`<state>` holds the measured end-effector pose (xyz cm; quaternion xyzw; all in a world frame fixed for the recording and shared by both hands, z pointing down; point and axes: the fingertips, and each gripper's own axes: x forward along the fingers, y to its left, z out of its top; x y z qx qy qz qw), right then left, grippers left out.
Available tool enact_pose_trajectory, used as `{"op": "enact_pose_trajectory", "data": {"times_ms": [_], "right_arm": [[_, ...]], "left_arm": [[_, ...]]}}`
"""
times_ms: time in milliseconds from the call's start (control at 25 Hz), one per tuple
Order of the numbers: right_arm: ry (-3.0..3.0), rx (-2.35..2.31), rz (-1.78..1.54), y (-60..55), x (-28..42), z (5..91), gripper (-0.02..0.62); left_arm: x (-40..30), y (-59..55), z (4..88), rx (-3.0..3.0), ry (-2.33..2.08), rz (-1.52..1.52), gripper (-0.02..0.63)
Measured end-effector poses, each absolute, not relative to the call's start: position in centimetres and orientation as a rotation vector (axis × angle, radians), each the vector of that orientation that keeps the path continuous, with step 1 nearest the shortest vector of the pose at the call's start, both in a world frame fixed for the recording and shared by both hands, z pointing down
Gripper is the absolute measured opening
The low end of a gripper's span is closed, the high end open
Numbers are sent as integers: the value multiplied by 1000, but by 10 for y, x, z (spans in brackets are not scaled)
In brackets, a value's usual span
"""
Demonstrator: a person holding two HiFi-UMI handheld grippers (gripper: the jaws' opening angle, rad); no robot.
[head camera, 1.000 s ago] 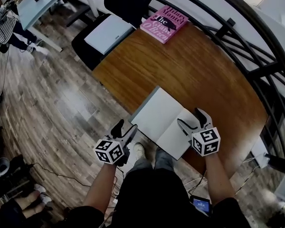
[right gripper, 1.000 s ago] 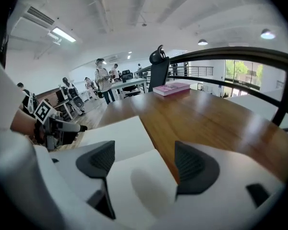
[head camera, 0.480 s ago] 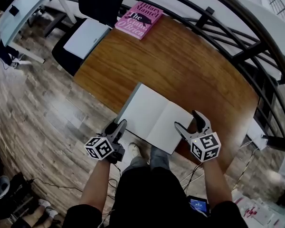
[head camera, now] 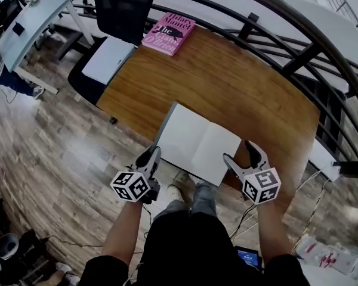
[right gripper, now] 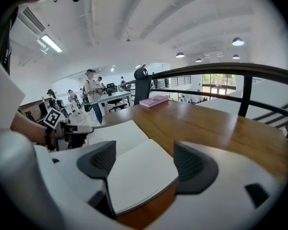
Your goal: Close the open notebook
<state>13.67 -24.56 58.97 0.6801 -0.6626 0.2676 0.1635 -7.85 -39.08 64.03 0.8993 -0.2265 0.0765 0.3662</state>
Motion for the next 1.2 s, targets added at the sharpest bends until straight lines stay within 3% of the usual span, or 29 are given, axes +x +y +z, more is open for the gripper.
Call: {"op": "enact_pose_trajectory", "data": {"times_ms": [360, 1200], "right_arm": [[-1877, 2048, 746, -197, 128, 558, 374], [-2038, 1995, 683, -128, 187, 509, 374]], "left_arm": [[-56, -358, 581, 2550, -542, 223, 67], [8, -244, 518, 2656, -470, 203, 69]]}}
